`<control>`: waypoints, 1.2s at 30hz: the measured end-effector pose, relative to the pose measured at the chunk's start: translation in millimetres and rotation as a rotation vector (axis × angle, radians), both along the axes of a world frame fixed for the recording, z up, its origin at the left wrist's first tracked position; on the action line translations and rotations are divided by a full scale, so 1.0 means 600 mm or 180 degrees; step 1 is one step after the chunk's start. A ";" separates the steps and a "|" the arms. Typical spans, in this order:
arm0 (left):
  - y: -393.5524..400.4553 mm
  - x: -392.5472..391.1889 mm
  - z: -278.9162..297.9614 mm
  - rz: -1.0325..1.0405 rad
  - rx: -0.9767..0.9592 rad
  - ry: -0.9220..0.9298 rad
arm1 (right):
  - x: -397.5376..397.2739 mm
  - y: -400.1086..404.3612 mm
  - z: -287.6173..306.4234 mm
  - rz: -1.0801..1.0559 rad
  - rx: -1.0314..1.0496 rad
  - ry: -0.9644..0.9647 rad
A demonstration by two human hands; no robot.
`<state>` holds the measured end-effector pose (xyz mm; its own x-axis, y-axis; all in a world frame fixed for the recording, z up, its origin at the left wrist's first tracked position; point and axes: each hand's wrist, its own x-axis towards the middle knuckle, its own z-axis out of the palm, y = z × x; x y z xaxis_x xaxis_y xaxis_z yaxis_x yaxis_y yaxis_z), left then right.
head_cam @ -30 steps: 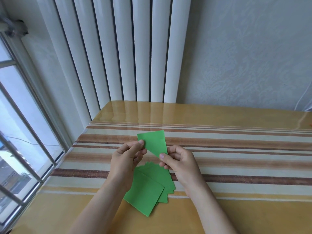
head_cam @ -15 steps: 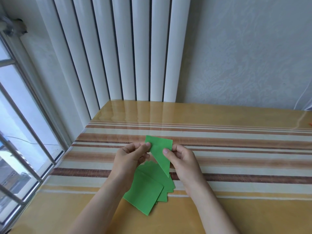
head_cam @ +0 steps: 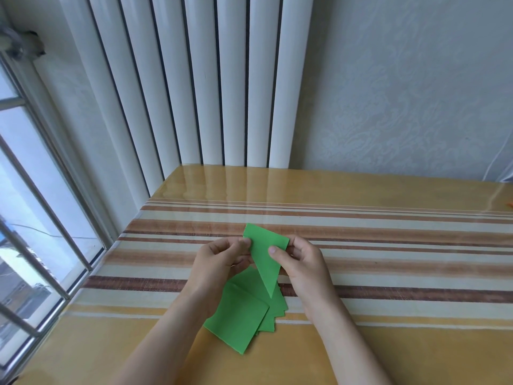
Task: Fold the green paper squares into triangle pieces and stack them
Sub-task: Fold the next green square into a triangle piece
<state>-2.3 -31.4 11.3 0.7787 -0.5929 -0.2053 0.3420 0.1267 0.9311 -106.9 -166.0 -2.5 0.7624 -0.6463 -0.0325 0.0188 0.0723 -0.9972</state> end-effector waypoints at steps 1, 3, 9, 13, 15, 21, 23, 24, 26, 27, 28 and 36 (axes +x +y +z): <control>0.000 0.002 -0.001 0.0063 -0.0012 0.0062 | 0.001 0.000 -0.001 0.0005 -0.0033 0.0014; 0.001 0.006 -0.003 0.0162 -0.0062 0.0177 | 0.002 0.001 -0.001 0.0041 -0.0076 0.0001; 0.002 0.011 -0.002 0.0192 -0.0178 0.0396 | -0.001 0.004 0.003 0.0168 -0.0176 -0.0088; 0.003 0.014 -0.002 0.0191 -0.0251 0.0575 | 0.001 0.006 0.006 0.0225 -0.0250 -0.0236; 0.004 0.015 -0.002 0.0197 -0.0293 0.0654 | 0.001 0.007 0.008 0.0300 -0.0321 -0.0311; 0.002 0.014 -0.001 0.0211 -0.0393 0.0651 | 0.000 0.010 0.010 0.0269 -0.0421 -0.0334; 0.000 0.011 0.003 0.0220 -0.0383 0.0590 | 0.000 0.008 0.007 0.0158 -0.0503 -0.0299; 0.000 0.009 0.005 0.0187 -0.0348 0.0544 | 0.000 0.007 0.007 0.0105 -0.0537 -0.0291; 0.001 0.005 0.008 0.0027 -0.0227 0.0395 | 0.000 0.006 0.006 0.0044 -0.0572 -0.0284; 0.001 0.003 0.008 -0.0045 -0.0162 0.0324 | 0.000 0.006 0.006 0.0049 -0.0589 -0.0281; 0.001 0.001 0.007 -0.0077 -0.0110 0.0274 | 0.001 0.006 0.005 0.0069 -0.0615 -0.0278; 0.002 0.007 0.006 0.0089 -0.0062 0.0266 | 0.004 0.008 0.000 0.0103 -0.0812 -0.0165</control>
<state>2.1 -30.4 15.0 0.7756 -0.5757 -0.2589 0.4144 0.1551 0.8968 -104.5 -161.0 -2.7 0.7793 -0.6038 0.1680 0.0722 -0.1798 -0.9810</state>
